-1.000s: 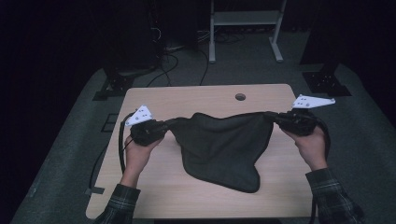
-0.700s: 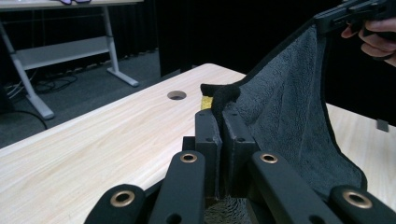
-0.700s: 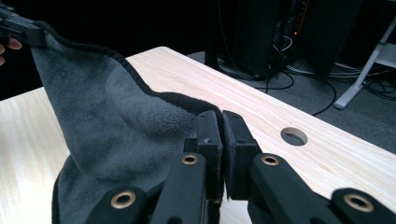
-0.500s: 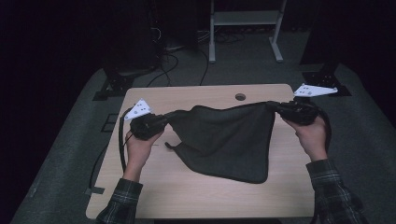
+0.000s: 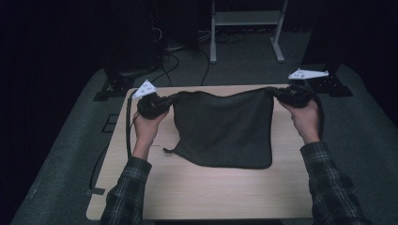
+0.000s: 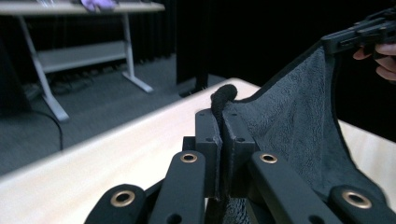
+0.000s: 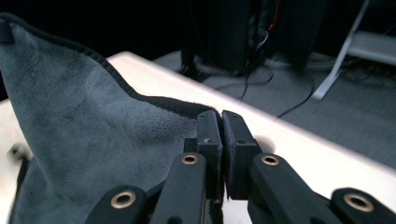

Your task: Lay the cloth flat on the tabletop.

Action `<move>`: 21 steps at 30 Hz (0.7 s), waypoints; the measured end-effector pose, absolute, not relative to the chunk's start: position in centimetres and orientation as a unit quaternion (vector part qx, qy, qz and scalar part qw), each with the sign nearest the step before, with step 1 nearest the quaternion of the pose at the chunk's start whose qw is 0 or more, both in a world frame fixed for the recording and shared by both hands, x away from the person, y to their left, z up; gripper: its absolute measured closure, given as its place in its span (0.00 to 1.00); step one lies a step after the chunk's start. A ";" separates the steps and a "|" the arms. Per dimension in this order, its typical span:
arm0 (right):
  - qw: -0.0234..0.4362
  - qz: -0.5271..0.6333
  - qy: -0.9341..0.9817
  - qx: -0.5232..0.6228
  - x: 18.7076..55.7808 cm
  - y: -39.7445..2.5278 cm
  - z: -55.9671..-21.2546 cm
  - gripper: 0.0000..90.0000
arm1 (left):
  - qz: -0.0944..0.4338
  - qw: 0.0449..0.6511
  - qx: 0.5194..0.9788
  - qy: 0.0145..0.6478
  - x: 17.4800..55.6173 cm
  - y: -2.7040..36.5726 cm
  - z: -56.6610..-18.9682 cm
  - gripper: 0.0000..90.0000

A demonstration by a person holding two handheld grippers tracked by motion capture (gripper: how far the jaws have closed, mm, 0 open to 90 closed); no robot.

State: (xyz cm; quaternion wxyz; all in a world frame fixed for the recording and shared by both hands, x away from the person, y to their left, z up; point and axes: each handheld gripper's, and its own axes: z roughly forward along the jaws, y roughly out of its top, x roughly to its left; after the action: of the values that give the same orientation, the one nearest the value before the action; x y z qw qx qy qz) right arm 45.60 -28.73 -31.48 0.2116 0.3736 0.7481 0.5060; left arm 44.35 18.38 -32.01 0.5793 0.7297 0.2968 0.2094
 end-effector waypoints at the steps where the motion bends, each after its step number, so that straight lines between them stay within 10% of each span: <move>1: 0.222 0.513 0.742 0.371 45.7 -28.8 -30.6 0.96 | 0.220 0.582 0.728 0.289 44.4 18.4 -31.1 0.96; 8: 0.272 0.557 0.713 0.327 43.9 -29.1 -25.6 0.96 | 0.264 0.596 0.717 0.246 43.3 18.4 -27.3 0.96; 21: 0.201 0.527 0.758 0.329 42.2 -28.4 -32.6 0.95 | 0.197 0.561 0.752 0.283 42.6 19.0 -33.8 0.96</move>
State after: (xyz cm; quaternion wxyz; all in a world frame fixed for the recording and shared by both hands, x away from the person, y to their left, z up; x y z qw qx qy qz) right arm 42.23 -28.41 -32.58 0.2008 0.3285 0.7578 0.5268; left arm 42.59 19.03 -33.82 0.5613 0.7524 0.2825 0.1973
